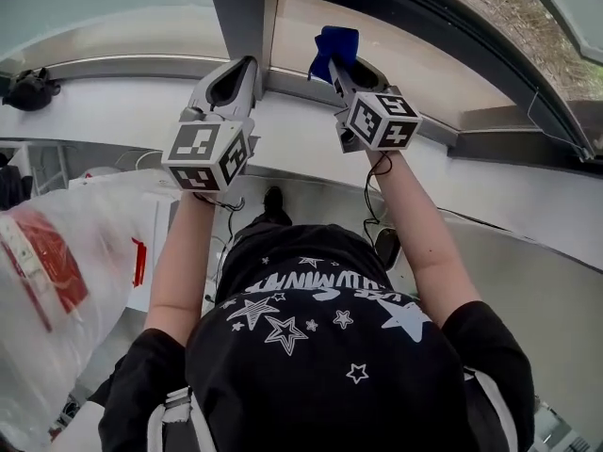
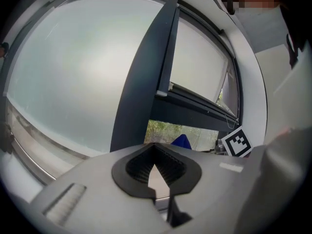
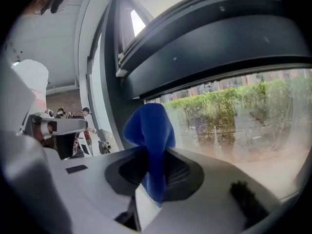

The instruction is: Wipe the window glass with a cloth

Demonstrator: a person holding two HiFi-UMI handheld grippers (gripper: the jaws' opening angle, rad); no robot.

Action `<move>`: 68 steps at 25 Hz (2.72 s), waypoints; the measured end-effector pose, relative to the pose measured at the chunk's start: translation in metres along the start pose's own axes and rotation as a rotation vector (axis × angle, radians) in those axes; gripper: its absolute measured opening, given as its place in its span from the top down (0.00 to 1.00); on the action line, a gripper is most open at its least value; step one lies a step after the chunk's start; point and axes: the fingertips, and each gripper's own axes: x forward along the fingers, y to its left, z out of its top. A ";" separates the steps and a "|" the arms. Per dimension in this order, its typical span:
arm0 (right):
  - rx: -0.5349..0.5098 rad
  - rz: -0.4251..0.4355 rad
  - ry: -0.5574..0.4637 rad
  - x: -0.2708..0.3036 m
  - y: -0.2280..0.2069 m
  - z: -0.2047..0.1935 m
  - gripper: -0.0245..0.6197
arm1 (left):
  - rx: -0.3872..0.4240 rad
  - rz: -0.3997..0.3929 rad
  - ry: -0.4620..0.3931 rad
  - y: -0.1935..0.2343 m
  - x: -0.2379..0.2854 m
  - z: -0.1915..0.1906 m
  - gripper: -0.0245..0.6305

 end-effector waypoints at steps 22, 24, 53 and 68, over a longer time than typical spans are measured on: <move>-0.058 0.025 -0.076 0.095 -0.004 0.019 0.85 | 0.030 0.035 0.069 0.018 0.021 -0.022 0.95; -0.041 0.010 -0.084 0.083 -0.019 0.018 0.85 | 0.034 0.030 0.087 0.006 0.025 -0.027 0.95; 0.256 -0.487 -0.207 -0.241 -0.402 -0.051 0.85 | 0.192 -0.333 0.248 -0.342 0.193 -0.085 0.95; 0.346 -0.733 -0.297 -0.364 -0.536 -0.063 0.85 | 0.224 -0.499 0.245 -0.479 0.238 -0.110 0.95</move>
